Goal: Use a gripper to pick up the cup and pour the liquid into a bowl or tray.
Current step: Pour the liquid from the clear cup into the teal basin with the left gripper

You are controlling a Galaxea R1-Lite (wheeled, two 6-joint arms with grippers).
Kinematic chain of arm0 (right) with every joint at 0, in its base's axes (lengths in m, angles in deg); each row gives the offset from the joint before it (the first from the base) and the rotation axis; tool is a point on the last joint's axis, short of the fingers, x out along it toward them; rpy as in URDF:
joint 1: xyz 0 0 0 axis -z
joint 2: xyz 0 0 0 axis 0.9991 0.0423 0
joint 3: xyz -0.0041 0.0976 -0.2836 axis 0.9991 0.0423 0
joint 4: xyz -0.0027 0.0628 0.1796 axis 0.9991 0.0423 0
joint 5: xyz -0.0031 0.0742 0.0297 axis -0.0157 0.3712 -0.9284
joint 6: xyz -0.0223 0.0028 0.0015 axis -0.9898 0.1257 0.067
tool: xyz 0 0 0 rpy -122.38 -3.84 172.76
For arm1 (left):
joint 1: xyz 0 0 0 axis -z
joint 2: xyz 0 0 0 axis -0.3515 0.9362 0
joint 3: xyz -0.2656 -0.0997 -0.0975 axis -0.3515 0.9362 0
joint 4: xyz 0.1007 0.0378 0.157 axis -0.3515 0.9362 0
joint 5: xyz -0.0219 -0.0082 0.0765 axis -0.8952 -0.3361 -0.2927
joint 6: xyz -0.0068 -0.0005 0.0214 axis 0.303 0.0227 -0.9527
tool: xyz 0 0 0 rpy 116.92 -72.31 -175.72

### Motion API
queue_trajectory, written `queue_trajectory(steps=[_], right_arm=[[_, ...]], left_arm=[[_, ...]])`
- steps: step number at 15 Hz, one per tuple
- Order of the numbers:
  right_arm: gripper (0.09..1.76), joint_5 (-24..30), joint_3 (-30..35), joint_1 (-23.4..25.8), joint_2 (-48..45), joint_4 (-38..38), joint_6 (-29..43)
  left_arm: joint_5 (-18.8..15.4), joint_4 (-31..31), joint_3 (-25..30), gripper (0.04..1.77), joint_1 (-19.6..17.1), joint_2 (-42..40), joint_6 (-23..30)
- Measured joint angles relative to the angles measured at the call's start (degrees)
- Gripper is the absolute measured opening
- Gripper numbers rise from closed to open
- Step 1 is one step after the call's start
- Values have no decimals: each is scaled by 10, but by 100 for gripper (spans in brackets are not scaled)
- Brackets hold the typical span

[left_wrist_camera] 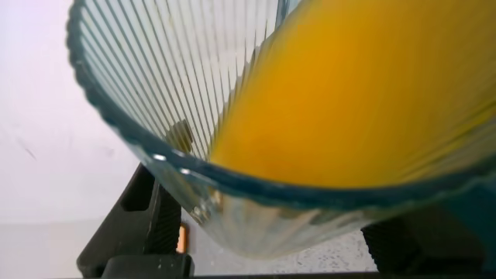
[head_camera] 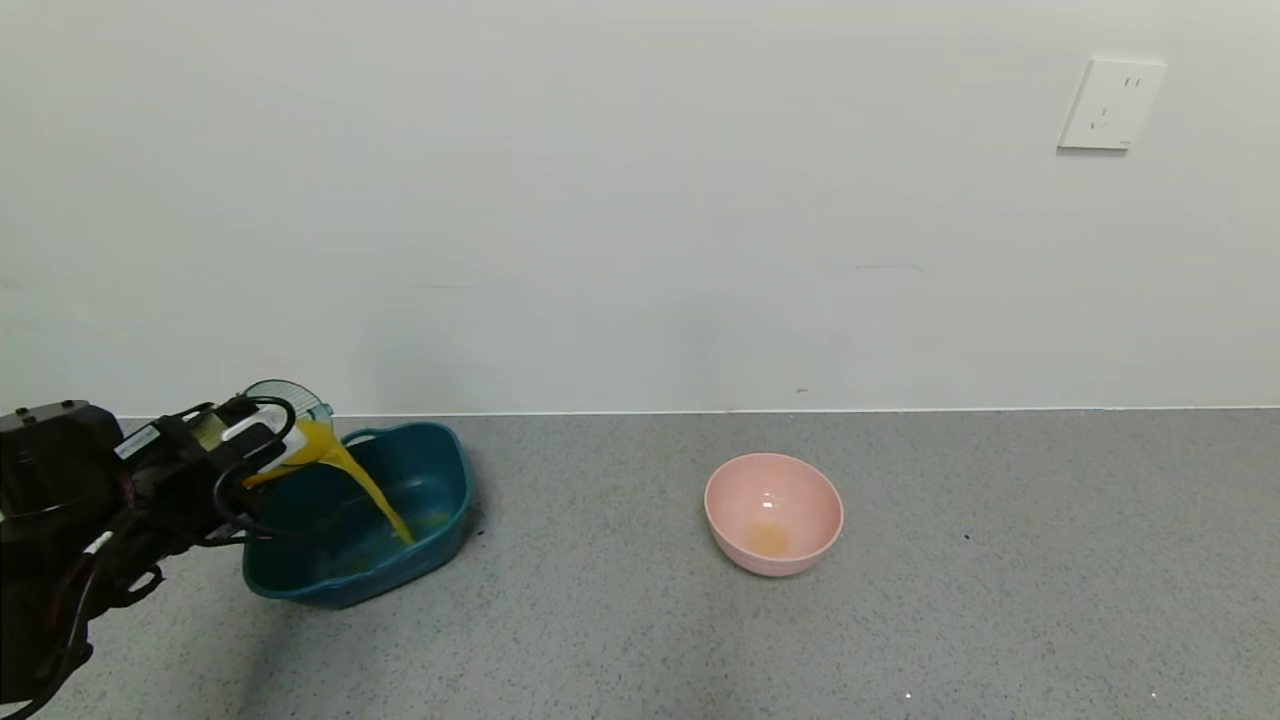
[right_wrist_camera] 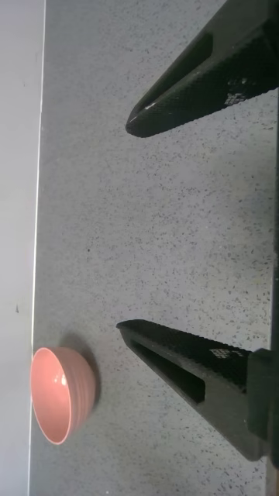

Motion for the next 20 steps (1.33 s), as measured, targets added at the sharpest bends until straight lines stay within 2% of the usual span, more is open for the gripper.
queue_trajectory(steps=[20], right_arm=[[171, 0, 0, 0, 0, 0, 0]], left_arm=[[39, 1, -11, 129, -3, -11, -158]])
